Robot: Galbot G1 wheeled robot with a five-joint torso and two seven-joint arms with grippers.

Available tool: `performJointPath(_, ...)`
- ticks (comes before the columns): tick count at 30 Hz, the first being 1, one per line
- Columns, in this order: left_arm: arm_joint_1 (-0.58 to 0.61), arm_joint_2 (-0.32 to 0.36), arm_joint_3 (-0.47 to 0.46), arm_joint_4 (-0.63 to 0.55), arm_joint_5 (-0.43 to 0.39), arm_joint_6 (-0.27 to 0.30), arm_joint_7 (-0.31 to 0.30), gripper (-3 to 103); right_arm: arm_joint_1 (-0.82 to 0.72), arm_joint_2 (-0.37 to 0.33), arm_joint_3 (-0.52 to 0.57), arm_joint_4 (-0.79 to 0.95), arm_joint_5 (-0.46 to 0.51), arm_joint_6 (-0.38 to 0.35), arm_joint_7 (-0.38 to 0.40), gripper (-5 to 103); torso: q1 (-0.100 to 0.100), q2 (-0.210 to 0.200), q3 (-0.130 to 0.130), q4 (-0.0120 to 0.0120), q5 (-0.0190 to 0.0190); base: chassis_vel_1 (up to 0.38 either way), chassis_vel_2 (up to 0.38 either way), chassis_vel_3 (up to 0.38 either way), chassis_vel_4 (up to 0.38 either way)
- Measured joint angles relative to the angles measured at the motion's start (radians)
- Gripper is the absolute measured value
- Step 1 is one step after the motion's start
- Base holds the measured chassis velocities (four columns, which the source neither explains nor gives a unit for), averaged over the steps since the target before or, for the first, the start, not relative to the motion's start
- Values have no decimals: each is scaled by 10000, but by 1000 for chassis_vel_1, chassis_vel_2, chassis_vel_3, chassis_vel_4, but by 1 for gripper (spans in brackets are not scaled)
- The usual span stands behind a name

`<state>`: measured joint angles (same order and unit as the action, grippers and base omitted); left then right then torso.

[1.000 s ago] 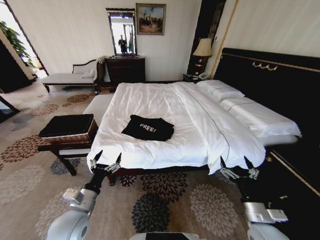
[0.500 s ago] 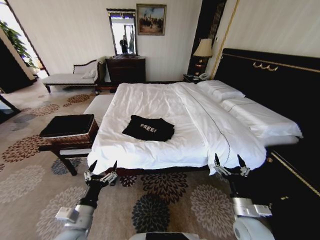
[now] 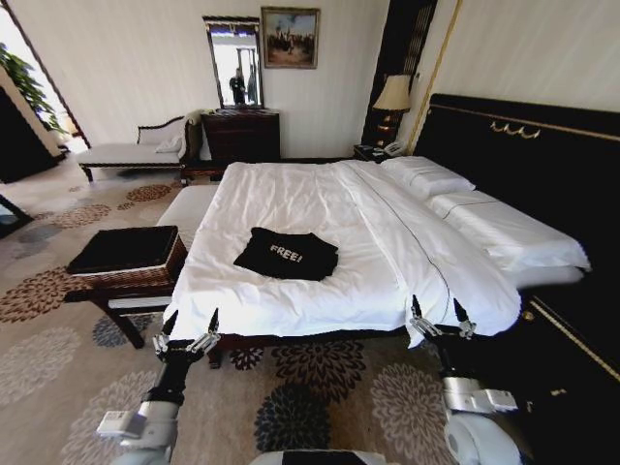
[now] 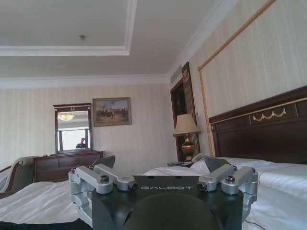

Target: Fold the clothes on the bed and place them into the basket.

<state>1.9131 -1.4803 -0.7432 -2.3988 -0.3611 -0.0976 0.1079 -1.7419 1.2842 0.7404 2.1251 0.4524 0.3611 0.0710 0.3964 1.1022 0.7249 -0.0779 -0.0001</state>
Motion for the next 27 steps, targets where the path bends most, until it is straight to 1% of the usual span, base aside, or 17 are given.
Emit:
performJointPath(2, -63, 68, -74, 55, -49, 10, -6, 100, 35, 46, -20, 11, 132, -92, 63, 100, 0, 0, 0, 0, 1, -97, 136, 106, -111)
performJointPath(8, -222, 253, -39, 185, -89, 11, -8, 100, 82, 182, -25, 0, 76, -169, 71, 100, -1, 0, -1, 0, 0, -119, 107, 106, -108)
performJointPath(20, -440, 335, -123, 356, -146, 64, -10, 100, 297, 85, -165, -261, 151, -231, 103, 100, -2, 1, -1, 1, -1, -131, 93, 125, -90)
performJointPath(27, -428, 353, -425, 372, -348, 87, -10, 100, 672, 38, -590, -520, 129, -374, 174, 100, -3, 0, -1, 0, 2, -188, 55, 165, -66)
